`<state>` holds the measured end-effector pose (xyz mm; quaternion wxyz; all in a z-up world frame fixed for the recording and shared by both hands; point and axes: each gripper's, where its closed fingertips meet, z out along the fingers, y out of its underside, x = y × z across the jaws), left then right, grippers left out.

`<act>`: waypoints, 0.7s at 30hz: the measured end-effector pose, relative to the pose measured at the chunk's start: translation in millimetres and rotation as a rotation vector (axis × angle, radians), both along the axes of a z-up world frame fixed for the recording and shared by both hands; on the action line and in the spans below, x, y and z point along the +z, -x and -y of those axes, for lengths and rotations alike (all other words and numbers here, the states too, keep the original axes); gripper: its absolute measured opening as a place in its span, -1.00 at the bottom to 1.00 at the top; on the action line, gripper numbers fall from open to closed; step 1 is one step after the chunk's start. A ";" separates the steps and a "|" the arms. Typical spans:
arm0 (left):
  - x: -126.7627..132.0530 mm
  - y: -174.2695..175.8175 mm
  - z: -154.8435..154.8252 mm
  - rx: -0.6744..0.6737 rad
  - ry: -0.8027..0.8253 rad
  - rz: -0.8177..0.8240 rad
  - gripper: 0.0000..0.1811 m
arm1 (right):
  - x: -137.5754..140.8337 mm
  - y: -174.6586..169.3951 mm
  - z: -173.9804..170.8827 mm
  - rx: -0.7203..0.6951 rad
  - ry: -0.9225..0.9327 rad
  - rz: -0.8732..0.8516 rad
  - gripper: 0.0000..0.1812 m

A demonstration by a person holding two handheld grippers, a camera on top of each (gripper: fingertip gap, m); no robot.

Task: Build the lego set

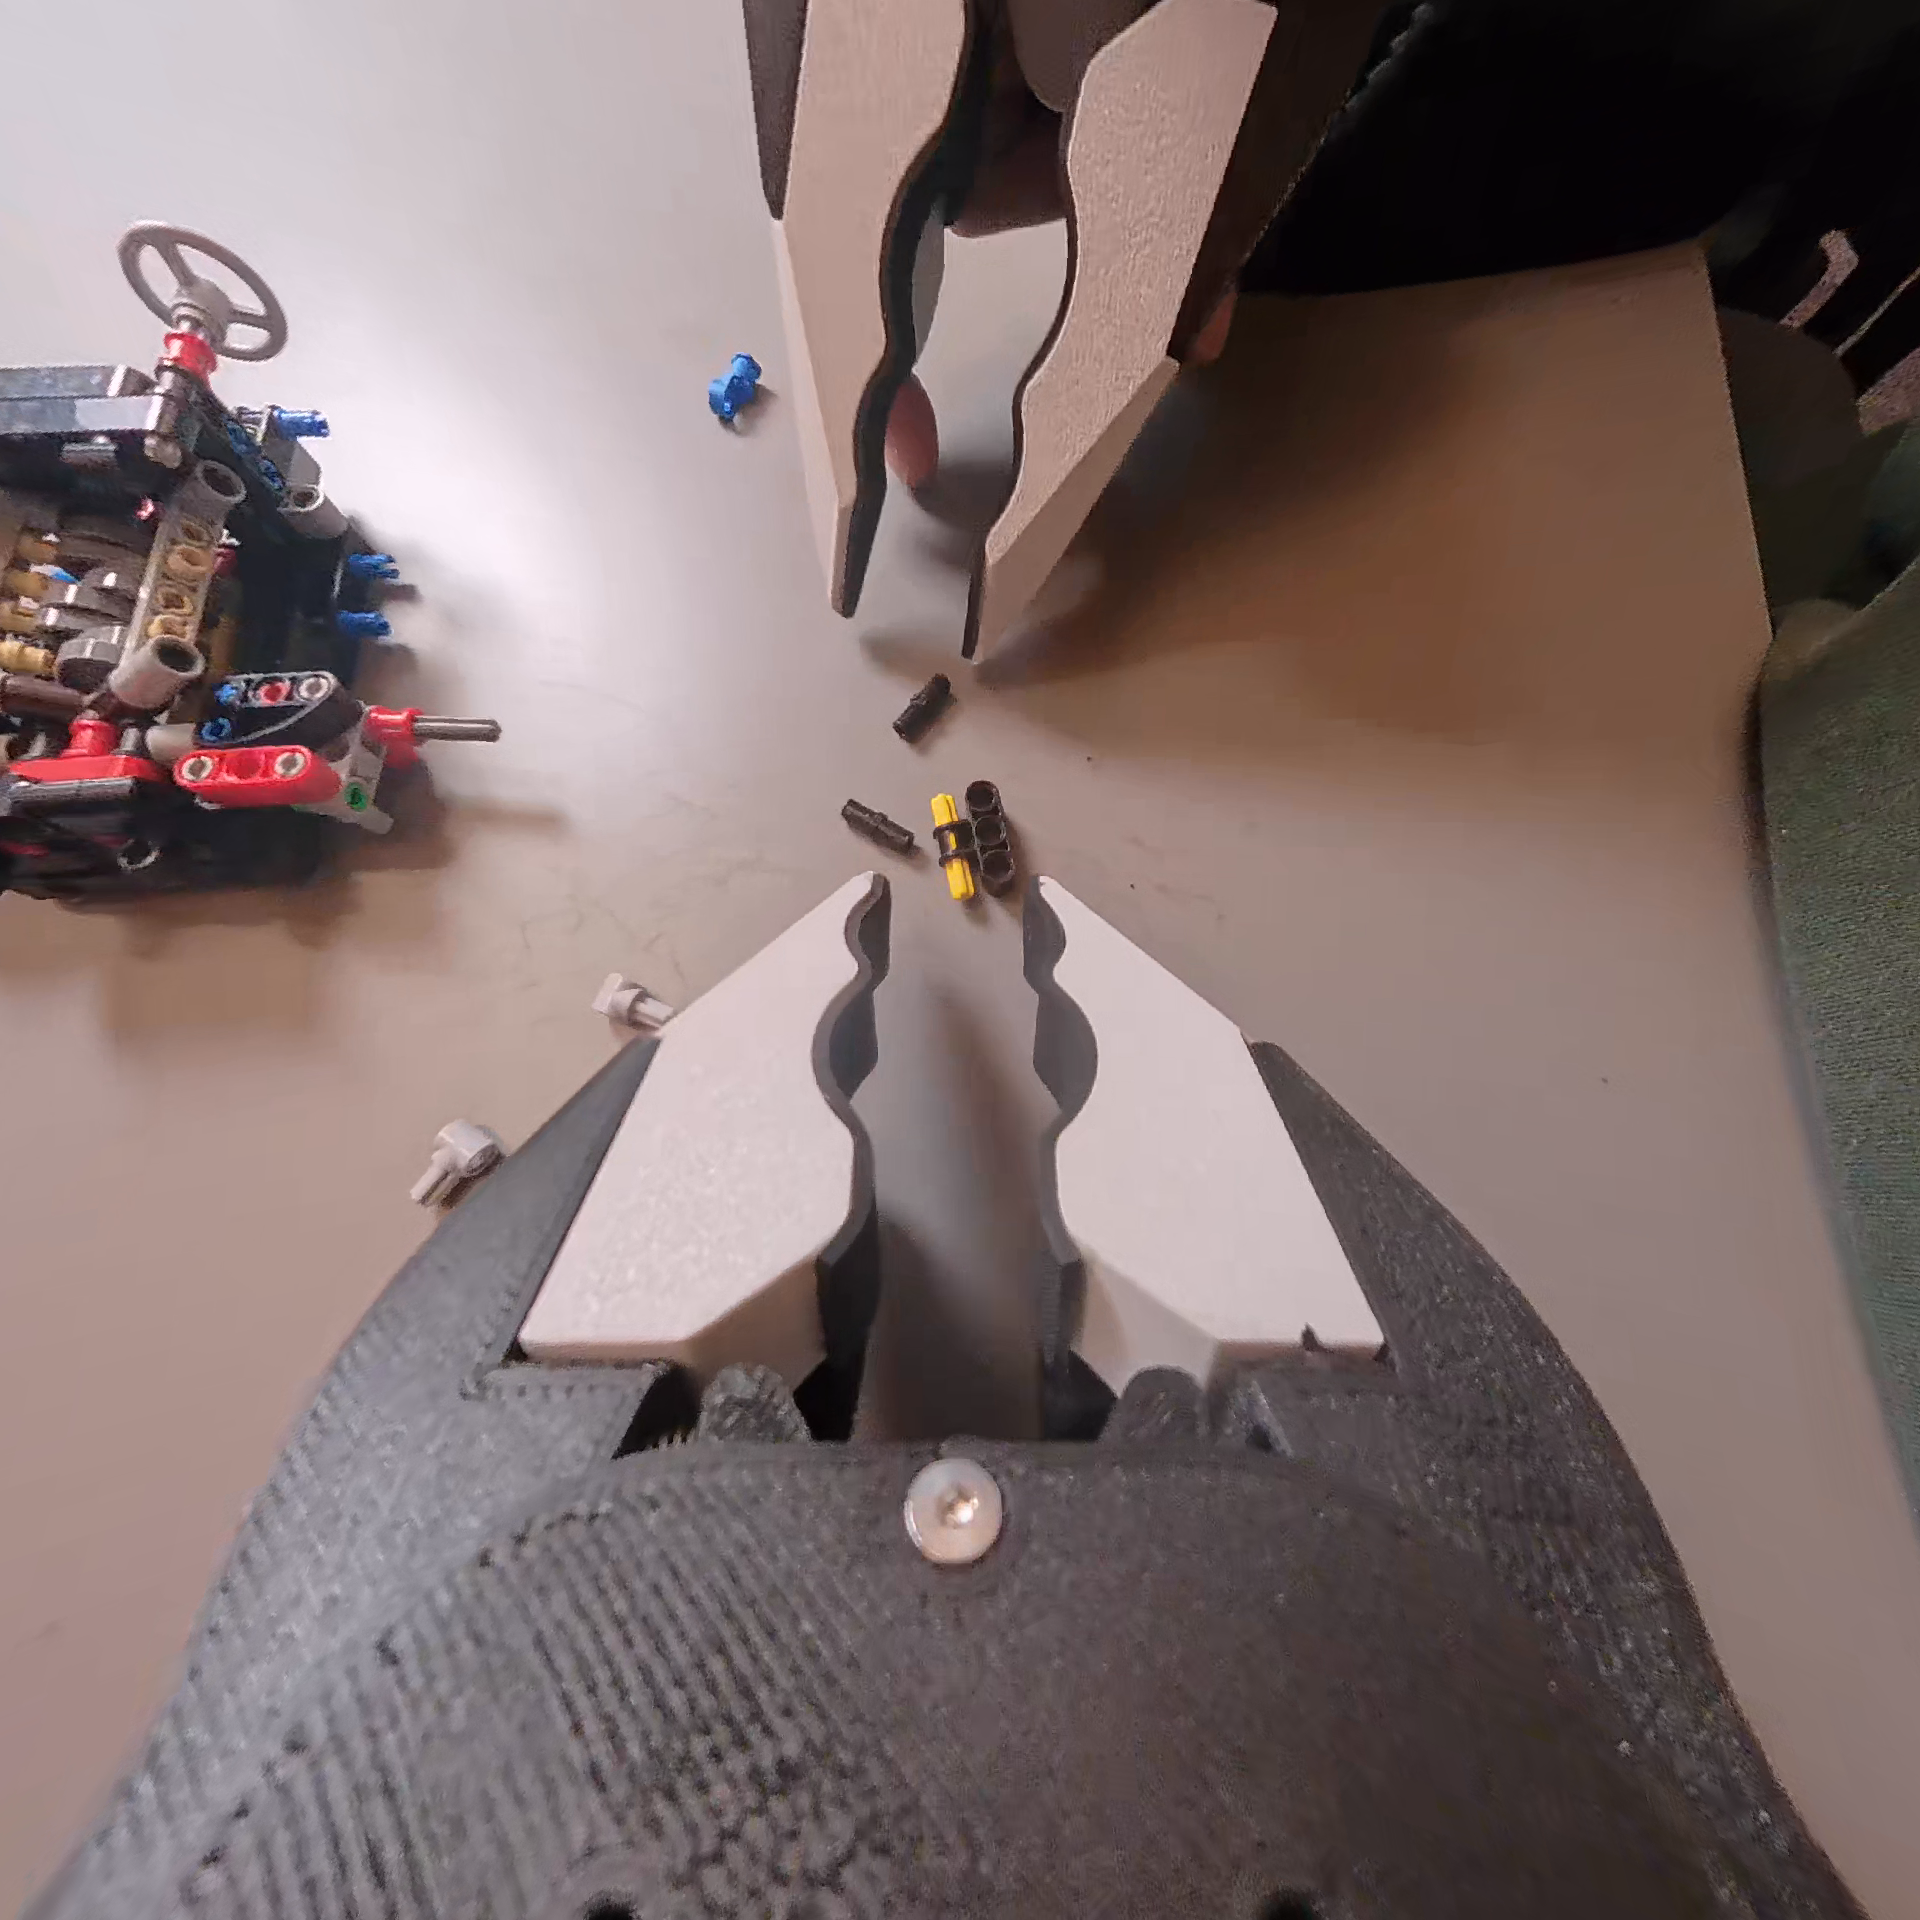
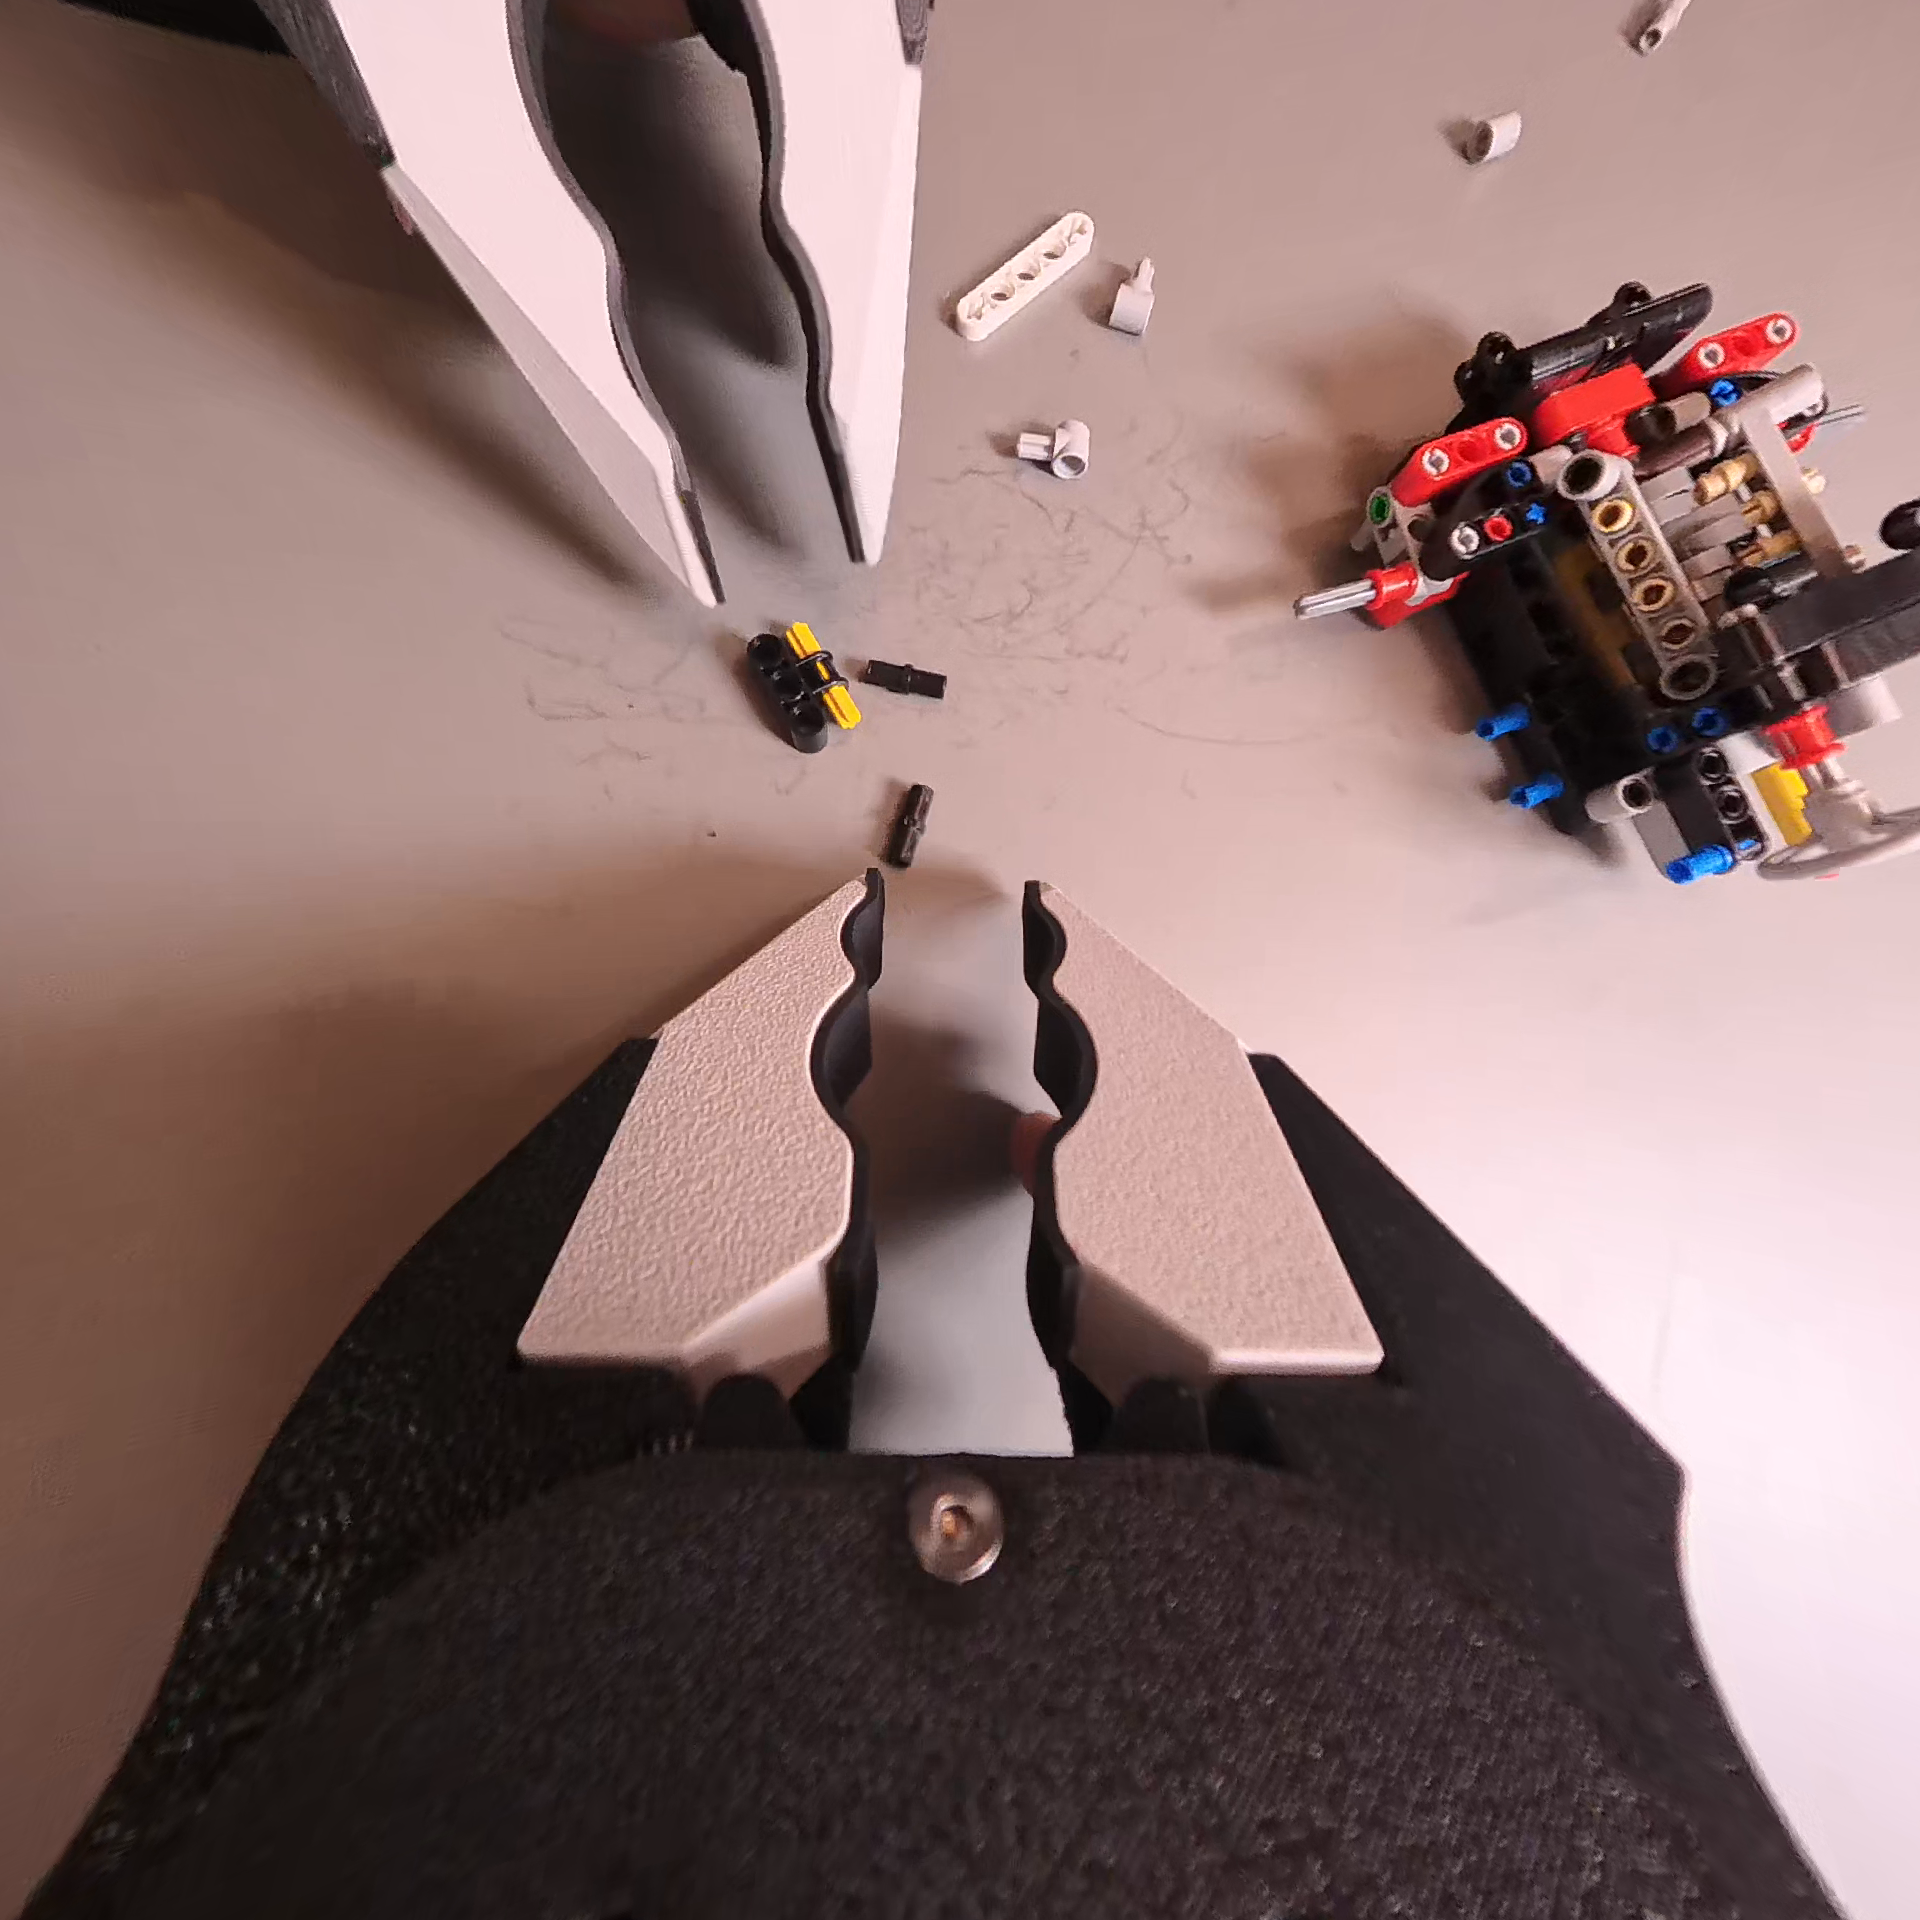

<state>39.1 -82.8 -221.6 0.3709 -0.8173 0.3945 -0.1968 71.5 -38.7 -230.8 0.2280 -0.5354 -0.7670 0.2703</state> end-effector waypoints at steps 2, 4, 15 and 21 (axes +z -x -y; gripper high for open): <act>0.2 1.1 -0.9 0.004 0.004 0.010 -0.73 | -1.8 2.4 -0.2 -0.003 -0.026 0.011 -0.72; -0.2 1.1 -2.2 0.009 0.010 0.025 -0.71 | -2.8 4.9 1.7 0.009 -0.044 0.020 -0.72; 7.6 6.7 -16.1 0.095 -0.011 0.135 -0.65 | -5.3 13.0 5.1 0.154 -0.022 0.112 -0.97; 5.4 15.9 -22.4 0.140 -0.042 0.093 -0.67 | -4.7 13.4 -25.8 0.071 -0.032 0.077 -0.97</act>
